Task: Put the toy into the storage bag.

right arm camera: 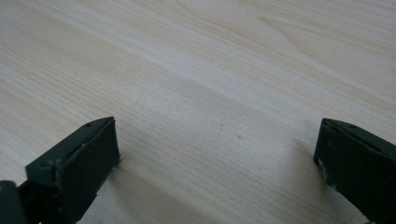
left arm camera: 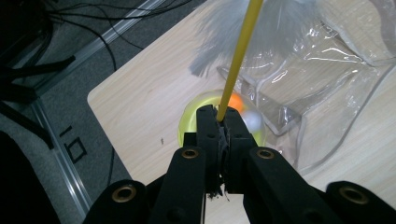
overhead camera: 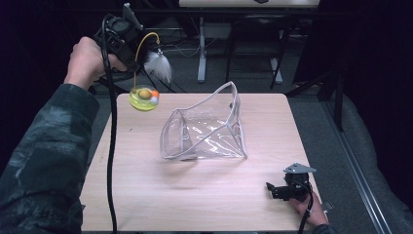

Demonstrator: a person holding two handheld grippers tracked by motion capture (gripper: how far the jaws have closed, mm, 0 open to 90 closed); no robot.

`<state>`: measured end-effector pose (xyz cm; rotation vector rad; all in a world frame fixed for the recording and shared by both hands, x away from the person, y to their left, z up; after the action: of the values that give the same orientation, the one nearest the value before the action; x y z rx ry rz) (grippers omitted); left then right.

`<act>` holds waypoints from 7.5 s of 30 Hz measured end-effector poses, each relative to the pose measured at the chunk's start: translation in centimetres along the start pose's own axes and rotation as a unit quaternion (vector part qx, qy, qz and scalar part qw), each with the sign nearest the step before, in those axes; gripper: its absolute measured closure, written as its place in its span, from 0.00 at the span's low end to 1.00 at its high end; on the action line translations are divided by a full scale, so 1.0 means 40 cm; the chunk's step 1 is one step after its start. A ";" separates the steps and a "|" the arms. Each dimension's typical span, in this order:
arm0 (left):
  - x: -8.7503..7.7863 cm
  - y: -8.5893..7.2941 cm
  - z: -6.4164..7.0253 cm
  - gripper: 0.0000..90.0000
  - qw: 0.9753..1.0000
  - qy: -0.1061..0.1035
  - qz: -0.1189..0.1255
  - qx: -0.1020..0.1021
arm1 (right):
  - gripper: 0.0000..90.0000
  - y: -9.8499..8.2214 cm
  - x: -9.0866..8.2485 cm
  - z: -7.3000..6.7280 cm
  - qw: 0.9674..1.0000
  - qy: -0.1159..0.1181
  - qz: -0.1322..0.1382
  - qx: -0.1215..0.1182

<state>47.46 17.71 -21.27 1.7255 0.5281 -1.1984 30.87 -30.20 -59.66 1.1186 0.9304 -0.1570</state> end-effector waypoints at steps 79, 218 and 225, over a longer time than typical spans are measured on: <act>0.387 0.004 0.292 0.98 0.979 -0.160 -0.085 0.094 | 0.00 0.000 0.000 -0.002 1.000 -0.003 0.001 0.001; 0.563 -0.693 0.010 0.00 0.992 -0.053 -0.013 -0.118 | 0.00 0.000 -0.004 -0.002 1.000 0.000 -0.006 0.001; 0.578 -0.717 0.041 0.00 0.993 -0.036 0.001 -0.116 | 0.00 0.000 -0.004 -0.002 1.000 0.001 -0.007 0.001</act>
<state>34.77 26.11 -54.84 1.4813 0.5977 -1.1460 30.73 -30.18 -59.55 1.1147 0.9404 -0.1679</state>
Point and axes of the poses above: each handheld gripper's, and its own axes: x roughly forward along the jaws, y roughly out of its top, z roughly to its right, the point moved 1 cm from there along x, roughly forward along the jaws, and after that the axes turned 10 degrees about -x, right-handed, at the moved point
